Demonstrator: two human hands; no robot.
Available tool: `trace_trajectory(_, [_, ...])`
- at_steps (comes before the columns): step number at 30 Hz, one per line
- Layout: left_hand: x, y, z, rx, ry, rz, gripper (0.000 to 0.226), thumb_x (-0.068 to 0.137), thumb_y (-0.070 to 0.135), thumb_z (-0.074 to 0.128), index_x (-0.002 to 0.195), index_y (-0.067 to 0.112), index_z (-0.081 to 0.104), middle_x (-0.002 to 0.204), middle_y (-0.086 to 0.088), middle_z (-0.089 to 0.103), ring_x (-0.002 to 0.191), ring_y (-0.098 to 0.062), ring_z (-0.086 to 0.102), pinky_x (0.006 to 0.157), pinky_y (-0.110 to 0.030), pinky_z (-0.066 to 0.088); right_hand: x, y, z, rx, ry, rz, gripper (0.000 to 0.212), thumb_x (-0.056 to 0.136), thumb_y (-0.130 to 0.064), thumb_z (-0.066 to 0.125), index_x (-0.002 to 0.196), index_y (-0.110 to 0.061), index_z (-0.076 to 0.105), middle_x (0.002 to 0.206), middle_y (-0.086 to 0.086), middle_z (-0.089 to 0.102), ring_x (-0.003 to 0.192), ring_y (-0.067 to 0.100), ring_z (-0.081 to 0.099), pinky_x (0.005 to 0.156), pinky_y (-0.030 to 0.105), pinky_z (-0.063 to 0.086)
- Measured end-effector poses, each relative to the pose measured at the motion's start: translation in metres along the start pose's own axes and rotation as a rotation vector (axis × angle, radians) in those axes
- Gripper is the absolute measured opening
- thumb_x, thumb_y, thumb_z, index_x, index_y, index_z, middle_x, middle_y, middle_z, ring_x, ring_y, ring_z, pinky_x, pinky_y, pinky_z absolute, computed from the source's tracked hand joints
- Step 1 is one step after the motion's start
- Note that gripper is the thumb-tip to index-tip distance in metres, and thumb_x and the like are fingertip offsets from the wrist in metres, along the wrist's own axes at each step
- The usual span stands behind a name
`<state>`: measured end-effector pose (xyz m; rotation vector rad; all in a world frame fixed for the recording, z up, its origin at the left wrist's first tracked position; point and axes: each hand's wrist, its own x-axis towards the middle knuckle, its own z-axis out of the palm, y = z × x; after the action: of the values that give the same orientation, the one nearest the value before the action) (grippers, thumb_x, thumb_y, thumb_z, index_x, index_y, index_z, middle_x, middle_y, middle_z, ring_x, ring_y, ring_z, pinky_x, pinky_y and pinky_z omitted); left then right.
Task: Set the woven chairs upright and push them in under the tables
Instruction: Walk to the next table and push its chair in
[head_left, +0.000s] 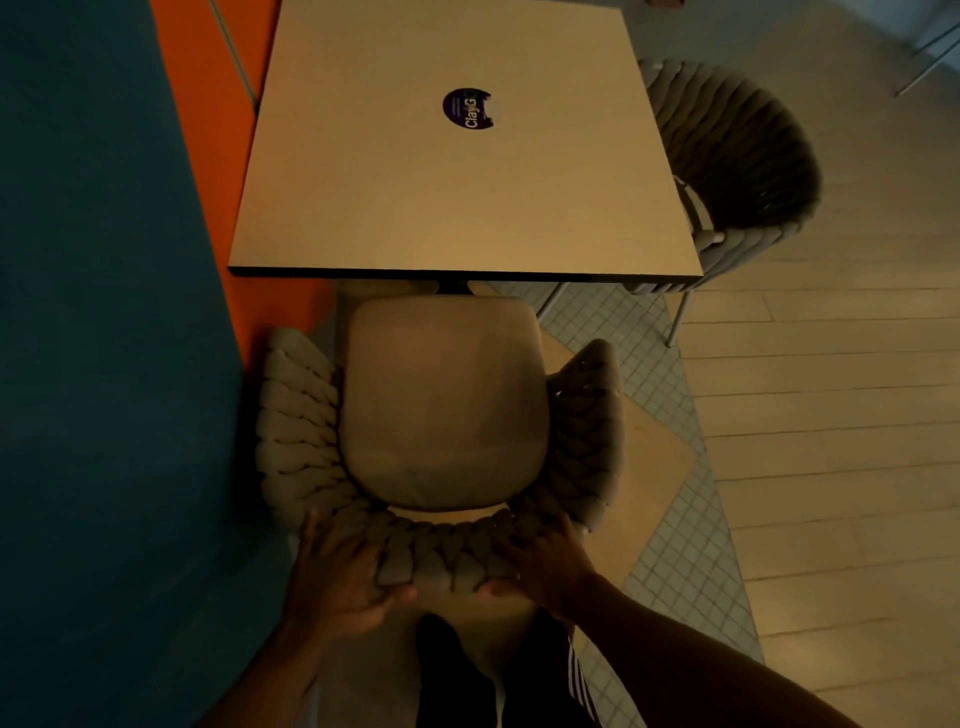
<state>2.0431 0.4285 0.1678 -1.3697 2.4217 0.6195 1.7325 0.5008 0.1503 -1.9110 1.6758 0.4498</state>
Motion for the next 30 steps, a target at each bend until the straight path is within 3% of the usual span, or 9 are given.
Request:
trace_trajectory(2, [0.013,0.000,-0.008,0.019,0.037,-0.013,0.077,0.071,0.094,0.044,0.116,0.038,0.073,0.122,0.010,0.071,0.129,-0.027,0.055,0.121,-0.064,0.008,0.008,0.006,-0.011,-0.018,0.020,0.022,0.078,0.081,-0.091,0.044,0.125,-0.031,0.068,0.117,-0.002,0.073,0.113,0.032,0.069,0.100,0.065,0.045])
trace_trajectory(6, [0.034,-0.016,-0.024,0.051,0.029,-0.068,0.073,0.069,0.092,0.048,0.101,0.033,0.077,0.109,0.005,0.075,0.122,-0.030,0.059,0.116,-0.066,0.018,0.019,-0.009,-0.043,-0.064,0.166,0.021,0.065,0.078,-0.081,0.041,0.103,-0.033,0.076,0.099,-0.002,0.076,0.095,0.030,0.074,0.087,0.062,0.055])
trace_trajectory(9, [0.029,-0.029,-0.025,0.072,-0.009,-0.090,0.076,0.071,0.093,0.042,0.101,0.032,0.076,0.113,0.005,0.075,0.123,-0.032,0.058,0.112,-0.065,0.026,0.021,-0.028,-0.050,-0.045,0.244,0.017,0.055,0.076,-0.078,0.041,0.085,-0.034,0.073,0.081,-0.009,0.071,0.077,0.023,0.071,0.076,0.056,0.057])
trace_trajectory(13, [0.016,-0.019,-0.021,0.012,0.007,-0.116,0.071,0.073,0.086,0.049,0.100,0.026,0.075,0.112,-0.002,0.075,0.122,-0.038,0.055,0.102,-0.065,0.041,0.019,-0.024,-0.033,-0.061,0.204,0.000,0.066,0.083,-0.082,0.039,0.106,-0.031,0.074,0.105,-0.006,0.074,0.100,0.025,0.070,0.096,0.058,0.049])
trace_trajectory(17, [0.005,-0.011,-0.017,0.034,0.061,-0.121,0.068,0.070,0.085,0.051,0.096,0.027,0.075,0.106,-0.001,0.076,0.118,-0.038,0.055,0.098,-0.064,0.045,0.019,-0.015,-0.026,-0.053,0.143,-0.013,0.073,0.087,-0.086,0.035,0.116,-0.030,0.073,0.116,-0.004,0.073,0.111,0.028,0.068,0.102,0.058,0.045])
trace_trajectory(22, [0.016,-0.012,-0.024,0.075,0.003,-0.127,0.075,0.068,0.090,0.048,0.118,0.039,0.072,0.123,0.005,0.071,0.121,-0.034,0.055,0.102,-0.064,0.040,0.021,-0.013,-0.032,-0.102,0.134,-0.022,0.076,0.084,-0.086,0.030,0.116,-0.033,0.073,0.112,-0.002,0.074,0.108,0.029,0.069,0.099,0.059,0.045])
trace_trajectory(25, [0.021,-0.014,-0.025,0.076,0.052,-0.112,0.073,0.071,0.085,0.052,0.122,0.037,0.070,0.122,0.005,0.071,0.122,-0.032,0.057,0.107,-0.069,0.032,0.023,-0.016,-0.036,-0.122,0.161,0.051,0.066,0.081,-0.080,0.032,0.097,-0.036,0.079,0.096,-0.005,0.077,0.093,0.025,0.074,0.095,0.048,0.042])
trace_trajectory(28, [0.025,-0.015,-0.023,0.065,0.051,-0.134,0.074,0.072,0.083,0.050,0.131,0.041,0.064,0.130,0.008,0.067,0.128,-0.030,0.050,0.112,-0.064,0.025,0.024,-0.017,-0.041,-0.144,0.085,0.039,0.074,0.086,-0.082,0.024,0.121,-0.036,0.071,0.116,-0.004,0.073,0.112,0.029,0.066,0.102,0.051,0.037])
trace_trajectory(30, [0.023,-0.006,-0.026,0.048,0.025,-0.167,0.076,0.073,0.080,0.049,0.134,0.038,0.062,0.133,0.006,0.066,0.130,-0.033,0.046,0.111,-0.058,0.030,0.020,-0.015,-0.043,-0.170,0.087,0.016,0.082,0.086,-0.080,0.014,0.137,-0.036,0.061,0.132,-0.002,0.067,0.124,0.031,0.059,0.107,0.053,0.034])
